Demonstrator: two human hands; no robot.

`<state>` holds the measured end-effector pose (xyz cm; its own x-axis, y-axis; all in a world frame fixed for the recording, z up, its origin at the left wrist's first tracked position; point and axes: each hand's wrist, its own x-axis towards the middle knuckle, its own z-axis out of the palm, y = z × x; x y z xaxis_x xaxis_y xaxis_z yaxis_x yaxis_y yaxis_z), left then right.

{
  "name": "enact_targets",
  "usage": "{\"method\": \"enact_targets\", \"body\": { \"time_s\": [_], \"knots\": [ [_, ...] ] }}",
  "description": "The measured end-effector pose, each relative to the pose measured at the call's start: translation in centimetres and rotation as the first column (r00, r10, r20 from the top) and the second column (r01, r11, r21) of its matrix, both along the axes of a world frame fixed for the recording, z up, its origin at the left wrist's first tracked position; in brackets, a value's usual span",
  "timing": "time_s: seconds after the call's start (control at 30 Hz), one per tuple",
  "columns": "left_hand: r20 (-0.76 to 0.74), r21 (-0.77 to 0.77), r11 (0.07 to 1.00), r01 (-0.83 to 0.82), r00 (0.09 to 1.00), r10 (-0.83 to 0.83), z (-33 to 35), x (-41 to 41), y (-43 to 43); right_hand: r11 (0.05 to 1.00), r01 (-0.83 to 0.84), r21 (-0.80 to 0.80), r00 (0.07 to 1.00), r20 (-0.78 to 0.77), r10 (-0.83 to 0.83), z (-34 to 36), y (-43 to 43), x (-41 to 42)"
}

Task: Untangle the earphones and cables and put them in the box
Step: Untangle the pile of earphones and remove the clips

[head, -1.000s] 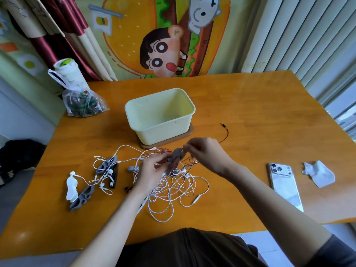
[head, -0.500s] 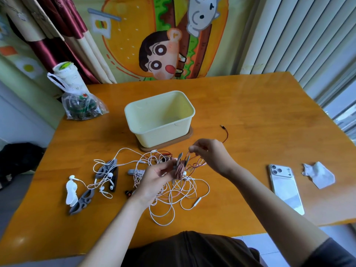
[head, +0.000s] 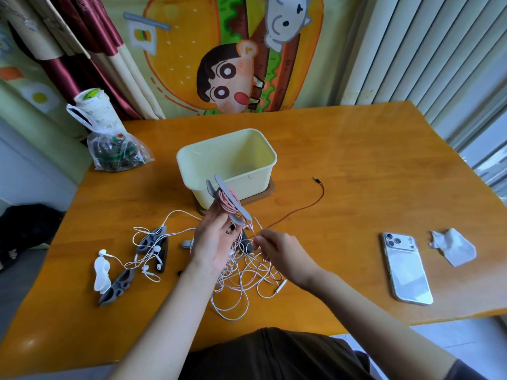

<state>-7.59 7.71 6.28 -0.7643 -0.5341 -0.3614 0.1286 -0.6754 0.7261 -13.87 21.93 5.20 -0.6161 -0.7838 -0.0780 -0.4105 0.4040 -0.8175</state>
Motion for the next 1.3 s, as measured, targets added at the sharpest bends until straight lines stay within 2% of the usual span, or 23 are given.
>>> {"method": "enact_targets", "body": {
  "time_s": [0.13,0.2,0.27,0.37,0.47,0.57,0.67,0.77,0.83,0.9,0.97,1.03,1.13,1.3],
  "knots": [
    [0.214,-0.081,0.980,-0.181,0.957,0.195,-0.9,-0.2,-0.5,0.997,-0.075,0.017,0.997,-0.034,0.075,0.7,0.1,0.7],
    [0.310,-0.218,0.951,-0.221,0.908,0.282,-1.4,-0.1,-0.6,0.992,-0.120,0.040,0.991,-0.055,0.122,0.9,0.2,1.1],
    [0.346,-0.475,0.868,-0.144,0.877,0.335,-2.0,0.1,-0.8,0.990,-0.133,0.056,0.986,-0.099,0.138,1.4,0.3,1.0],
    [0.342,-0.759,0.648,0.065,0.886,0.312,-2.5,0.5,-1.1,0.986,-0.116,0.121,0.972,-0.189,0.137,2.9,0.3,-0.3],
    [0.355,-0.860,0.465,0.212,0.902,0.245,-2.8,0.5,-1.3,0.981,-0.054,0.185,0.954,-0.280,0.105,4.7,0.7,-2.2],
    [0.379,-0.865,0.408,0.291,0.913,0.152,-2.7,0.6,-1.1,0.973,0.014,0.231,0.933,-0.352,0.070,5.8,1.3,-4.0],
    [0.391,-0.825,0.427,0.370,0.919,-0.041,-2.2,0.5,-0.5,0.976,0.067,0.209,0.919,-0.394,0.021,6.1,1.8,-5.4],
    [0.366,-0.771,0.469,0.430,0.903,-0.226,-1.0,0.6,0.2,0.981,0.097,0.169,0.928,-0.372,-0.027,5.8,2.1,-6.4],
    [0.295,-0.693,0.564,0.450,0.890,-0.347,-0.1,0.8,0.7,0.984,0.108,0.139,0.945,-0.322,-0.058,5.4,2.2,-6.8],
    [0.203,-0.542,0.705,0.456,0.886,-0.417,0.9,0.9,1.3,0.992,0.104,0.078,0.966,-0.243,-0.082,5.0,2.1,-6.8],
    [0.130,-0.385,0.805,0.451,0.890,-0.437,1.5,0.7,1.6,0.996,0.089,-0.005,0.986,-0.139,-0.089,4.7,1.9,-6.4],
    [0.065,-0.265,0.864,0.427,0.902,-0.426,1.9,0.5,1.7,0.993,0.081,-0.087,0.996,-0.029,-0.084,4.5,1.5,-5.6],
    [-0.015,-0.158,0.913,0.376,0.924,-0.383,2.4,0.2,1.9,0.982,0.110,-0.155,0.987,0.132,-0.089,3.9,0.7,-4.4],
    [-0.149,-0.001,0.969,0.245,0.959,-0.243,2.7,-0.3,2.0,0.984,0.103,-0.144,0.966,0.249,-0.065,2.6,-0.1,-2.3]
  ]
}}
